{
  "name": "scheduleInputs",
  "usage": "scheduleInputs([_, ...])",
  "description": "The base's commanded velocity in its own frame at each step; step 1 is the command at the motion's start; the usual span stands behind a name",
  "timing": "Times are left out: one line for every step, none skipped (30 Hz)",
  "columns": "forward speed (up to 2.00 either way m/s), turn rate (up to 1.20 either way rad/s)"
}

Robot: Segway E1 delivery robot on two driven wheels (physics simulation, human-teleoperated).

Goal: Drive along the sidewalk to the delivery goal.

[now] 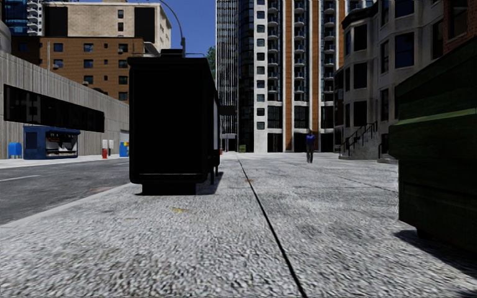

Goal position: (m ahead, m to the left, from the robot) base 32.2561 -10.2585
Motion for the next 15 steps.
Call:
scheduleInputs([2.0, -0.12])
scheduleInputs([2.0, -0.12])
scheduleInputs([2.0, -0.22])
scheduleInputs([2.0, -0.28])
scheduleInputs([2.0, -0.3])
scheduleInputs([2.0, -0.31])
scheduleInputs([2.0, -0.34])
scheduleInputs([2.0, -0.34])
scheduleInputs([2.0, -0.37])
scheduleInputs([2.0, -0.39])
scheduleInputs([2.0, -0.39])
scheduleInputs([2.0, -0.39])
scheduleInputs([2.0, -0.39])
scheduleInputs([2.0, -0.39])
scheduleInputs([2.0, -0.39])
